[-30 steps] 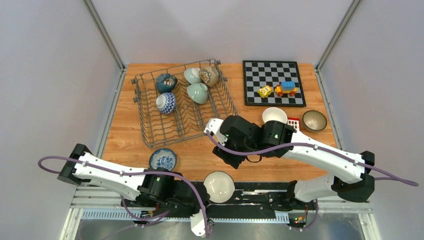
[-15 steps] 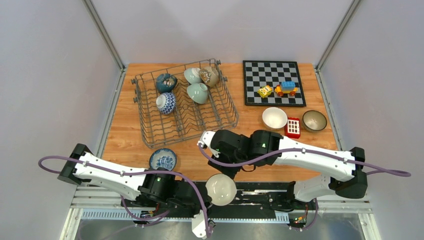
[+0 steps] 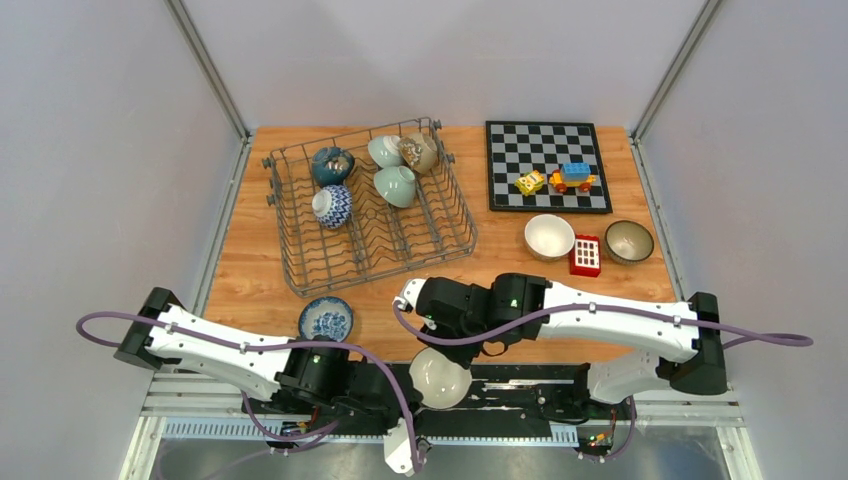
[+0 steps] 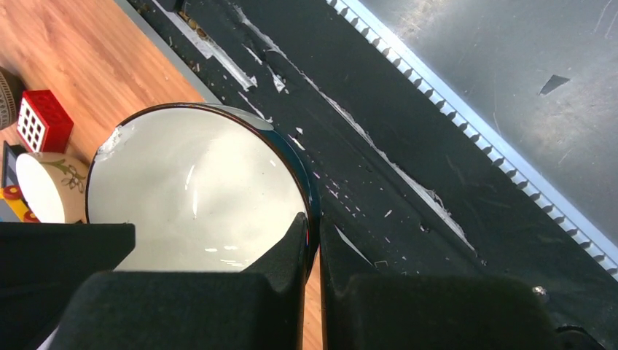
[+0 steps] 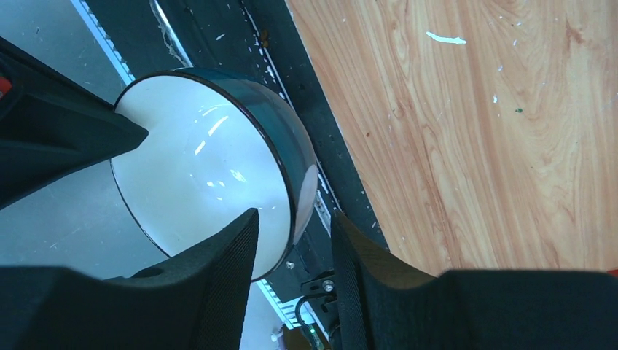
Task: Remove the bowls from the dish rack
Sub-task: Pick up the bowl from the dish rack.
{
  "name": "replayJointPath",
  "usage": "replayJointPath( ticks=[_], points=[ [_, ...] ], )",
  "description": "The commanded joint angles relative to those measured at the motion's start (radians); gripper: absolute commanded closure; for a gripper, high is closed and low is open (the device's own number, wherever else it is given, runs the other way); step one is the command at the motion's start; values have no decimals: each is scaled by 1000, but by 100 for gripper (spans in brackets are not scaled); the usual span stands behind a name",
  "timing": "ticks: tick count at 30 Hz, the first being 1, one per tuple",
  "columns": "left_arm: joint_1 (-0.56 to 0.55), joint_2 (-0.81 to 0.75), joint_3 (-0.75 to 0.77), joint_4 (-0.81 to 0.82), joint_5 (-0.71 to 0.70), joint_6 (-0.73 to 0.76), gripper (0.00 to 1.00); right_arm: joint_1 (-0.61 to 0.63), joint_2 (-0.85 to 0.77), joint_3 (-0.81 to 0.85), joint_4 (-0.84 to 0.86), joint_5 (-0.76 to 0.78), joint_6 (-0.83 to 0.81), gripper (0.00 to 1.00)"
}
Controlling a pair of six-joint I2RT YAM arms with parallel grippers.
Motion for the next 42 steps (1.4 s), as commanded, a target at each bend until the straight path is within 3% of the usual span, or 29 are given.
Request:
replayJointPath(
  ticks=[1,17,20,26,28,30,34,36,37,42],
  points=[
    [-6,-29,4,72,-28,-6,100,22,28,-14,7,-12,29,56],
    [-6,-41,4,104,-43,-47,100,26,50,-26,-6,51,51,89],
    [-6,-43,5,107,-46,-58,100,26,53,-29,-9,67,57,100],
    [-6,-43,5,125,-74,-114,99,27,38,-33,-8,140,86,100],
    [-6,-45,2,134,-97,-144,88,27,21,-35,-6,180,99,100],
    [-5,-49,-5,142,-124,-169,67,27,4,-38,-1,212,112,100],
    [-7,-94,-38,191,-208,-232,36,27,-34,-39,3,274,133,100],
    [-6,-137,-68,243,-267,-276,10,26,-52,-41,3,307,144,100],
    [-6,-159,-82,265,-295,-293,1,25,-61,-42,3,329,149,100],
    [0,-190,-82,325,-540,-479,0,-7,-144,-81,5,471,201,100]
  ],
)
